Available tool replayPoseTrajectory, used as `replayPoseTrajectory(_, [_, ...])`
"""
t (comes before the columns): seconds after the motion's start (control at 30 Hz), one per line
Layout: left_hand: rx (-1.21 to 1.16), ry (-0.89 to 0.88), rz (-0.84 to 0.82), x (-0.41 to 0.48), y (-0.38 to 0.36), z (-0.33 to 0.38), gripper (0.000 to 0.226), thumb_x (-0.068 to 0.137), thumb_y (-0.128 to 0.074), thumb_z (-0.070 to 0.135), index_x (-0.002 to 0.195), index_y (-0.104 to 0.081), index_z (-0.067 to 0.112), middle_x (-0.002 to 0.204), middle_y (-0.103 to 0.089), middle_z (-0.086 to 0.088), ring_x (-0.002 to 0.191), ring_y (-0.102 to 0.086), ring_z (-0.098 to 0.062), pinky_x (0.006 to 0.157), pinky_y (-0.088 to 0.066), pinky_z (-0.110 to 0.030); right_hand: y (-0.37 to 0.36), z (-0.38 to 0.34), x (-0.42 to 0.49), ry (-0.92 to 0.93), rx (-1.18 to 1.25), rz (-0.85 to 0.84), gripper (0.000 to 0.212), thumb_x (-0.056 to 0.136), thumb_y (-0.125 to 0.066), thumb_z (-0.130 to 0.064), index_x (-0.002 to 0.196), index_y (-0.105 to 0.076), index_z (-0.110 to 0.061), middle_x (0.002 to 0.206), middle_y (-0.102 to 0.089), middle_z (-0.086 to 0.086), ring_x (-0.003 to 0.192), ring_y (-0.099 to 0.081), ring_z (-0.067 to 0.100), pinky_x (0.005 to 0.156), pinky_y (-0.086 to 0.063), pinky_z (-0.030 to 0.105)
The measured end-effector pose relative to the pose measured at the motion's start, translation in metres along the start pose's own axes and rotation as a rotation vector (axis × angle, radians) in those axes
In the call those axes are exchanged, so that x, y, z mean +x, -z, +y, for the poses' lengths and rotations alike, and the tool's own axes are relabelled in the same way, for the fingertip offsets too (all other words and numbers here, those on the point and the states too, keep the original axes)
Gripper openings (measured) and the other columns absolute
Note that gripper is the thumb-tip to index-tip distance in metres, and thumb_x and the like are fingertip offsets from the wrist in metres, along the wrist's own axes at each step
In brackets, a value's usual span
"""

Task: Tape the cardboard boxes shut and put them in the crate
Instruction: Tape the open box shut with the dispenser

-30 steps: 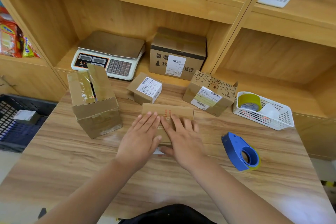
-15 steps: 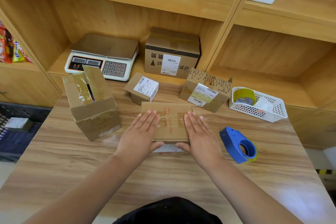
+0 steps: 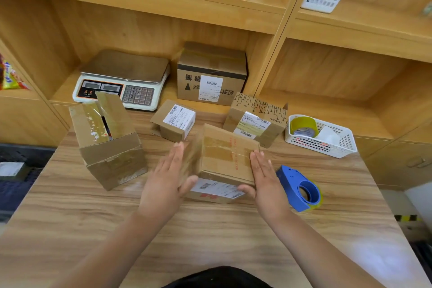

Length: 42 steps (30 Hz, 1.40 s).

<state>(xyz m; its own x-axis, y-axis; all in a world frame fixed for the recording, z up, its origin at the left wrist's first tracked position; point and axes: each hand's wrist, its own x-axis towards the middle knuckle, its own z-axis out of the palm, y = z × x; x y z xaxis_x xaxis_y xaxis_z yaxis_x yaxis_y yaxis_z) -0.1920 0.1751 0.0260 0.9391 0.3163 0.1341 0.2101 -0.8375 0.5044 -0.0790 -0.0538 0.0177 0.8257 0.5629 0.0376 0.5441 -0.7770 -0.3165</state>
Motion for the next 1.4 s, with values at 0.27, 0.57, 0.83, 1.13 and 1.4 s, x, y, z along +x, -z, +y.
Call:
replayPoseTrajectory(0.27, [-0.141,0.446,-0.284,0.0,-0.035,0.014,0.064,0.097,-0.032,0.049,0.145,-0.019,0.008,0.131,-0.051,-0.017,0.116,-0.051,-0.035,0.086,-0.043,-0.039,-0.002,0.043,-0.01,-0.034,0.241,0.015,0.092,0.078,-0.023,-0.082,0.148,0.001,-0.027,0.158,0.003,-0.012,0.14,0.015,-0.009,0.119,-0.004,0.031])
replayPoseTrajectory(0.57, [-0.28,0.543,-0.071,-0.001,-0.041,0.044,0.062,0.093,-0.051,0.044,0.14,-0.036,0.006,0.126,-0.051,-0.013,0.115,-0.048,-0.028,0.09,-0.041,-0.036,0.006,0.062,-0.007,-0.136,0.404,-0.14,0.07,0.096,-0.053,-0.029,0.152,-0.012,-0.024,0.158,-0.013,-0.006,0.145,-0.014,0.012,0.119,-0.015,0.03])
replayPoseTrajectory(0.83, [-0.394,0.675,0.184,-0.031,-0.041,0.056,0.066,0.085,-0.067,0.037,0.138,-0.039,0.009,0.129,-0.045,-0.004,0.122,-0.041,-0.022,0.103,-0.038,-0.038,-0.019,0.058,-0.005,-0.164,0.551,-0.25,0.072,0.092,-0.059,-0.017,0.152,-0.02,-0.019,0.152,-0.032,-0.006,0.139,-0.031,0.011,0.114,-0.025,0.026])
replayPoseTrajectory(1.13, [-0.477,0.912,0.312,-0.087,-0.025,0.04,0.033,0.083,-0.07,0.018,0.114,-0.057,0.018,0.092,-0.062,0.009,0.09,-0.057,-0.012,0.065,-0.041,-0.02,-0.059,0.02,-0.011,-0.066,0.794,-0.382,0.062,0.091,-0.061,-0.012,0.145,-0.035,-0.023,0.131,-0.056,-0.012,0.118,-0.052,0.0,0.096,-0.042,0.017])
replayPoseTrajectory(1.4, [-0.763,0.988,0.593,-0.146,-0.003,0.031,0.043,0.088,-0.061,0.002,0.122,-0.049,0.024,0.107,-0.062,0.011,0.091,-0.062,0.001,0.065,-0.048,-0.011,-0.076,-0.034,-0.026,0.055,0.861,-0.52,0.041,0.091,-0.061,-0.01,0.123,-0.047,-0.031,0.113,-0.057,-0.024,0.098,-0.053,-0.02,0.076,-0.041,0.003])
